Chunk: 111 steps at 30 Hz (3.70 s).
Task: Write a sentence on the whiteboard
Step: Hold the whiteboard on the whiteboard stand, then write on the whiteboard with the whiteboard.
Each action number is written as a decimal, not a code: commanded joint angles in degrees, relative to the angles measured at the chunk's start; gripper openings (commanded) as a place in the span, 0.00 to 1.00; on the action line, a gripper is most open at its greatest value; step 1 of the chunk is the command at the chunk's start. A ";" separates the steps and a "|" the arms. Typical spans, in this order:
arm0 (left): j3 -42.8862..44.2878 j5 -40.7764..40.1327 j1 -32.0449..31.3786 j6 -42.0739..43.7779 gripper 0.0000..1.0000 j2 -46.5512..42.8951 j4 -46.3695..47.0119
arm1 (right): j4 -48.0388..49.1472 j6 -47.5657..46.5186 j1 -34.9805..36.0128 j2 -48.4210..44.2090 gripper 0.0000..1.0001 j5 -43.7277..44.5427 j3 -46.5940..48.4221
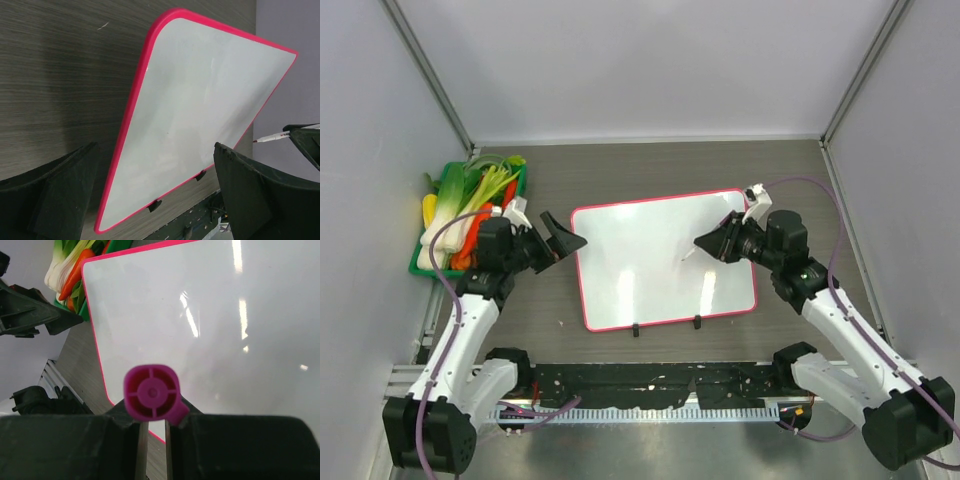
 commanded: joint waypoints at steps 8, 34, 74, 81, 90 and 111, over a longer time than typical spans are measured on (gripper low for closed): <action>-7.12 8.25 3.12 -1.82 0.99 0.49 9.22 | 5.58 -2.95 16.11 6.36 0.01 12.52 8.09; -19.96 15.63 2.94 -4.28 0.75 7.87 44.29 | 12.79 -6.38 30.28 17.43 0.01 22.73 15.30; -23.21 25.66 -0.04 0.38 0.00 20.89 58.02 | 12.26 -9.81 33.27 21.40 0.01 27.63 19.79; -23.21 25.57 -0.13 0.47 0.00 20.54 58.02 | 13.05 -10.95 33.35 21.48 0.01 28.97 19.96; -23.21 25.57 -0.22 0.47 0.00 20.54 58.19 | 15.77 -11.92 33.27 22.45 0.01 33.09 19.87; -23.21 26.18 -0.13 -0.33 0.00 21.77 60.12 | 21.49 -10.07 33.35 27.37 0.01 37.67 21.37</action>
